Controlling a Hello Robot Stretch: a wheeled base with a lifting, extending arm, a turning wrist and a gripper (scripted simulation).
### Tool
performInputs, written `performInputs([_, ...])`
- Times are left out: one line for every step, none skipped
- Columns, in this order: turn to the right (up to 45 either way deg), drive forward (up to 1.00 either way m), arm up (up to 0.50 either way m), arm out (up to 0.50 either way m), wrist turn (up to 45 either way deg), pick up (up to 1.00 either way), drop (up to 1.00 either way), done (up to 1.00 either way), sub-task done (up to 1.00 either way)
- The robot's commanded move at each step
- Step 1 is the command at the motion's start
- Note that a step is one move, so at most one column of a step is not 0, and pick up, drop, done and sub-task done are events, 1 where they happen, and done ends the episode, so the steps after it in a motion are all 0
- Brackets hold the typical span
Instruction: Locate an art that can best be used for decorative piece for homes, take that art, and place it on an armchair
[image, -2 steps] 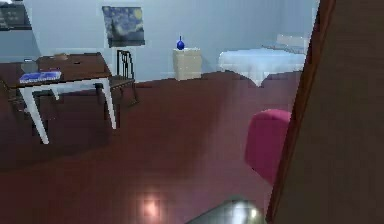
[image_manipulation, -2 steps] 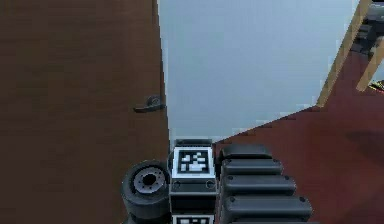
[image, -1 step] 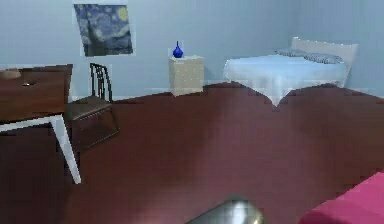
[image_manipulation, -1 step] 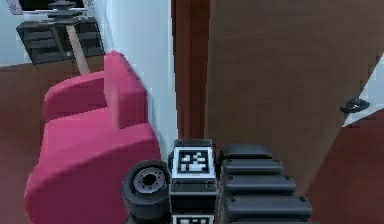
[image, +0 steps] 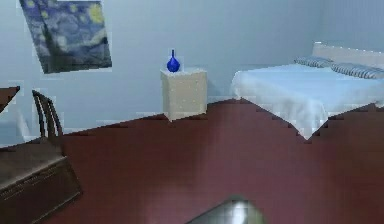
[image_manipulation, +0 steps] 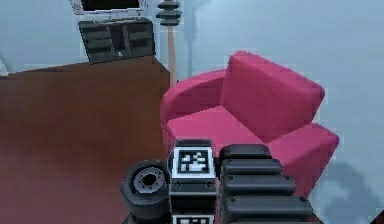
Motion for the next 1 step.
performInputs([-12.0,0.0,0.0,0.0,0.0,0.0,0.0,0.0,0.0])
